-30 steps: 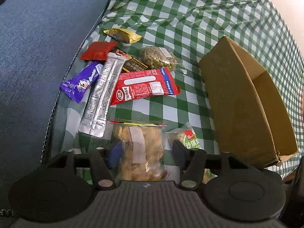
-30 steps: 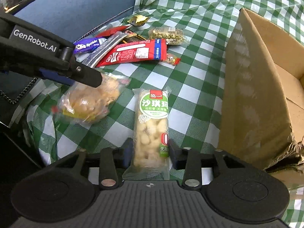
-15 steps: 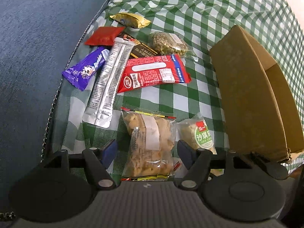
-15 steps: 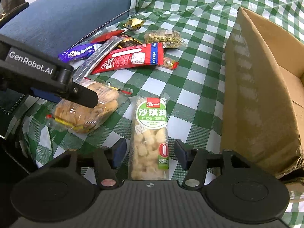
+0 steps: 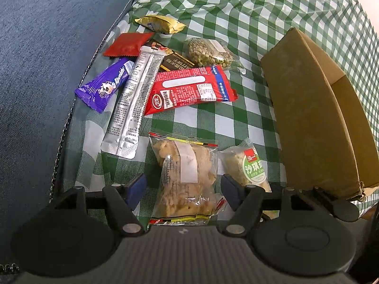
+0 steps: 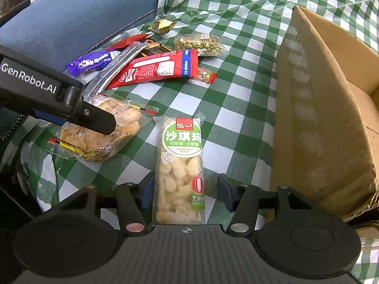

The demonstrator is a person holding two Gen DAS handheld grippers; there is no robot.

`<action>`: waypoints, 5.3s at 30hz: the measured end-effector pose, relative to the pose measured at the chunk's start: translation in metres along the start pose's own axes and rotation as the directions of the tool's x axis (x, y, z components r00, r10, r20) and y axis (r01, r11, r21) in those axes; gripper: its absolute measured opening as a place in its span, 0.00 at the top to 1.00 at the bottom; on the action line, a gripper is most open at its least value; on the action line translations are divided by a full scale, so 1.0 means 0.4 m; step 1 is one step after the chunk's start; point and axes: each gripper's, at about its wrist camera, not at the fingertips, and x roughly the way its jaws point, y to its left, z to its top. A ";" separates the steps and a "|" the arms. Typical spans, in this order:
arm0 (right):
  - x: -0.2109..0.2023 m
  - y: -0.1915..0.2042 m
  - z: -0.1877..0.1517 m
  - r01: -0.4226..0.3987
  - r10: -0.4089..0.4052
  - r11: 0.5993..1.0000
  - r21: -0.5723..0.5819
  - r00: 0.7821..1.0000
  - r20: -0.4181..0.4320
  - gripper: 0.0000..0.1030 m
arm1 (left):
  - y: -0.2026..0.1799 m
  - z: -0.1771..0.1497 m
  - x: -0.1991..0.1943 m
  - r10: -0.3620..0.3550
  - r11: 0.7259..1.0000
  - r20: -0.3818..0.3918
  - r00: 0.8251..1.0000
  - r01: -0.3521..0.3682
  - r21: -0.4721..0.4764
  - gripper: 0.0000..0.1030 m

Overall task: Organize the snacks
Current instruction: 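Grasp the clear cracker bag with the left tool while the right tool grasps the white-green pastry pack, then lift both held snacks and carry them over the cardboard box, then open both tools to drop the snacks into the box, then move both tools back to the remaining snack pile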

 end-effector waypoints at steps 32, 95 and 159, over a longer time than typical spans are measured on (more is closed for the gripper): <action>-0.160 0.021 -0.057 0.063 -0.046 0.994 -0.085 0.981 0.190 0.64 | -0.067 -0.032 -0.025 0.006 0.980 0.051 0.999 -0.016 0.199 0.61; -0.390 -0.626 -0.152 0.034 -0.309 0.881 0.472 0.798 0.518 0.64 | -0.750 0.058 -0.161 -0.270 0.945 0.485 0.832 0.133 0.299 0.61; -0.402 -0.277 -0.040 -0.140 0.056 0.986 0.094 0.797 0.602 0.74 | -0.047 -0.034 -0.120 0.125 0.974 0.561 0.818 -0.209 0.088 0.85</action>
